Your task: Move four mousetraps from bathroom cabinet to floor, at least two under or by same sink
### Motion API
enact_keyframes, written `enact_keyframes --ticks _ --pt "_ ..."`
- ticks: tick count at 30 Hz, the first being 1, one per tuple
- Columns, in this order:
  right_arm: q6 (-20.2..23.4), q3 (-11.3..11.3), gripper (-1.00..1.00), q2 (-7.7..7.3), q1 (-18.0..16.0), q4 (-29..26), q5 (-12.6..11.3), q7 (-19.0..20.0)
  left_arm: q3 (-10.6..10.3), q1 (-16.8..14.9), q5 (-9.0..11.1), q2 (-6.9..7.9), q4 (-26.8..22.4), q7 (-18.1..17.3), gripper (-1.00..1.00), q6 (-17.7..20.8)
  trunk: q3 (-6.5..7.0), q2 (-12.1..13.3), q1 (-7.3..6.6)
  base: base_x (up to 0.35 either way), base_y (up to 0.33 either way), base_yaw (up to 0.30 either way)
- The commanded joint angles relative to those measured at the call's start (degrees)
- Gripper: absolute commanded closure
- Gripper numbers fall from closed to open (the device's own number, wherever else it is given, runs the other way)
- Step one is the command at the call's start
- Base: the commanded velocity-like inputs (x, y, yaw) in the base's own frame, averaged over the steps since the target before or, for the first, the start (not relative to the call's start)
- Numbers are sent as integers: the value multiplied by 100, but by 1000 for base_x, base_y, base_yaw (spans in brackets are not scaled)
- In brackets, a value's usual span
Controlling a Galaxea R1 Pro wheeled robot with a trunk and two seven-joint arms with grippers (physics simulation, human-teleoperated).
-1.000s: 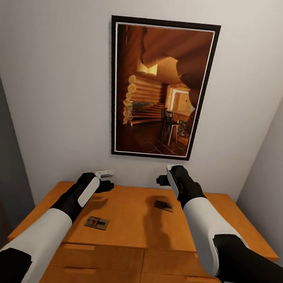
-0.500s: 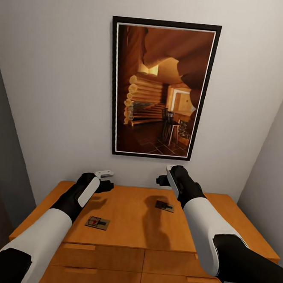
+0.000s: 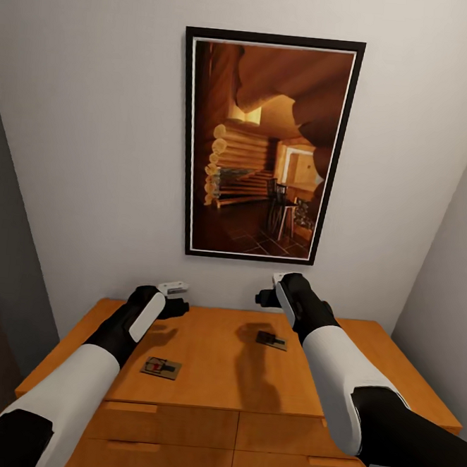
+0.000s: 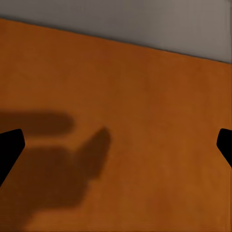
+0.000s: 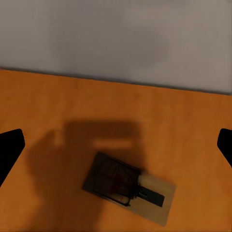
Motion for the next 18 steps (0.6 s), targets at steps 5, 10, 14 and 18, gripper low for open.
enact_keyframes --ticks 5,10,14,18 --pt "31 3 -100 2 -4 -6 81 29 -14 -6 61 -6 -4 59 -100 10 -9 -6 1 0 -73 0" --pt "31 3 -100 2 -4 -9 103 28 -14 -6 61 -8 -4 58 -100 10 -9 -6 1 0 -219 0" --pt "31 3 -100 2 -4 -8 101 25 -14 -4 61 -9 -5 58 -100 10 -9 -6 1 16 -264 0" --pt "31 2 -100 2 -4 -13 94 -2 -14 -6 61 -9 -7 58 -100 11 -9 -6 1 47 -259 0"
